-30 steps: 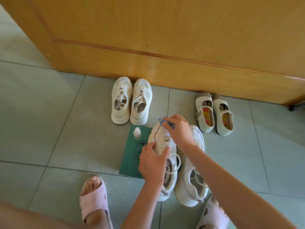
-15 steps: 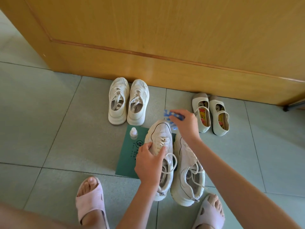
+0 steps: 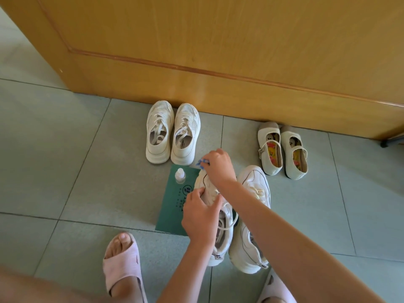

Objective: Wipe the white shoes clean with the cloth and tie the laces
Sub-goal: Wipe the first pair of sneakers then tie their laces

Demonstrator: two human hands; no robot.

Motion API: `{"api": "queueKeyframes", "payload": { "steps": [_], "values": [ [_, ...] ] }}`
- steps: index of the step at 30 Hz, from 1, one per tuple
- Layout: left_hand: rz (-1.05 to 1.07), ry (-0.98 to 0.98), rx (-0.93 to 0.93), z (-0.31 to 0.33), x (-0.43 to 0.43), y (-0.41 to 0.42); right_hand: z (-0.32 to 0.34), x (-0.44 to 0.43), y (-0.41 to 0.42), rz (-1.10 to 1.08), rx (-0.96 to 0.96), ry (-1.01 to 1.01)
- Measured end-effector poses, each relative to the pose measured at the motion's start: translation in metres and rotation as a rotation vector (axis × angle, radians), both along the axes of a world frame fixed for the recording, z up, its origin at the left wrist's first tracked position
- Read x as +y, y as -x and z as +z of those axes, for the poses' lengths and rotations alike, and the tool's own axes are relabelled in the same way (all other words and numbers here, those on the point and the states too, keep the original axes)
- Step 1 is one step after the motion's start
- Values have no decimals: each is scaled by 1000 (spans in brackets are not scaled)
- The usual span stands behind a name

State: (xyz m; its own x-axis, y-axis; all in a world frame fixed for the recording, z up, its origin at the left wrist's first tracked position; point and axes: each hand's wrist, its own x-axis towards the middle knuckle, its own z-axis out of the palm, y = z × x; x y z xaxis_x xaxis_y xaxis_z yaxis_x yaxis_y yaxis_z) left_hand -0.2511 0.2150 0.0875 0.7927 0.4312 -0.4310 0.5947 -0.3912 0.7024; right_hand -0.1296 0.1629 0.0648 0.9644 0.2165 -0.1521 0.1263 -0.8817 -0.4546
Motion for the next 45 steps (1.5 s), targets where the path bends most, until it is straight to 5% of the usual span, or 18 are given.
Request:
{"api": "queueKeyframes", "payload": {
  "steps": [4,11,15,24,30,36,40,45],
  "values": [
    [80,30,2,0,-1,0,4,2,8,238,22,155],
    [99,38,-9,0,-1,2,17,-10,12,414,124,81],
    [75,22,-2,1,-1,2,16,-13,0,324,-19,100],
    [68,11,-9,1,0,2,5,-20,-19,-55,-12,38],
    [65,9,0,-1,1,2,4,-20,6,172,-74,-58],
    [92,56,9,0,0,3,18,-16,19,454,168,-11],
    [76,39,11,0,-1,3,19,-19,14,466,177,-12],
    [61,33,4,1,1,4,17,-25,-3,273,-49,-83]
  ]
}}
